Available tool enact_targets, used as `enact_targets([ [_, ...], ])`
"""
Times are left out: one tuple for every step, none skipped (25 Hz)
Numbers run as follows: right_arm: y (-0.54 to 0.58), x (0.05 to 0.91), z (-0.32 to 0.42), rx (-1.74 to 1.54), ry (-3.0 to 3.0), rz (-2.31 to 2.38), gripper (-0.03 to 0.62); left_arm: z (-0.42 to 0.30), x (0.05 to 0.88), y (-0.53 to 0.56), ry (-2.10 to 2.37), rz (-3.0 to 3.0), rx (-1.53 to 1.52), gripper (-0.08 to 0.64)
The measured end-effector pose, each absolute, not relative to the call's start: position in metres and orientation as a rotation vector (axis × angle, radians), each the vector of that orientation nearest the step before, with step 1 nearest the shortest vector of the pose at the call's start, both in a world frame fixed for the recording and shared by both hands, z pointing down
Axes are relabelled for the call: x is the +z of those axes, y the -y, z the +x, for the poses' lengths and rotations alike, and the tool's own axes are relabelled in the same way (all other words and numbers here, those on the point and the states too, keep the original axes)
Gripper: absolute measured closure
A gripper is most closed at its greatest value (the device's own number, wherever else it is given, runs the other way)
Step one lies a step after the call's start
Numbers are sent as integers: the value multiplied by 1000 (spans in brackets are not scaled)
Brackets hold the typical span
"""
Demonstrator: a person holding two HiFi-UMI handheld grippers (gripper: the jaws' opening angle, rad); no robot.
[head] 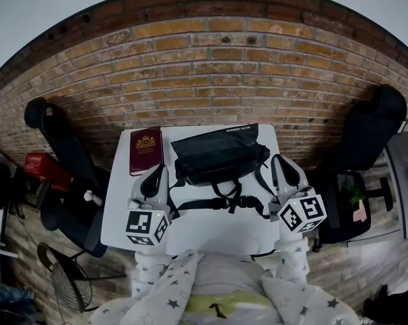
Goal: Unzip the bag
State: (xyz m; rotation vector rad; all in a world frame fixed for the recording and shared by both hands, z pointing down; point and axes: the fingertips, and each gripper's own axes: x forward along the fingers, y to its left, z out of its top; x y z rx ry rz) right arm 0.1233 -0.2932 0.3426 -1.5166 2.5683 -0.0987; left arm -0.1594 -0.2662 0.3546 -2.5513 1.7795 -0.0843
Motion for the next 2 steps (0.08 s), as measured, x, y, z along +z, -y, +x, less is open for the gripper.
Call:
enact_targets([
  [293, 343, 124, -96, -2569, -1518, 584, -159, 355, 266, -1780, -2551, -86, 561],
  [293, 342, 124, -93, -2570, -1519, 584, -159, 355, 266, -1780, -2550, -88, 561],
])
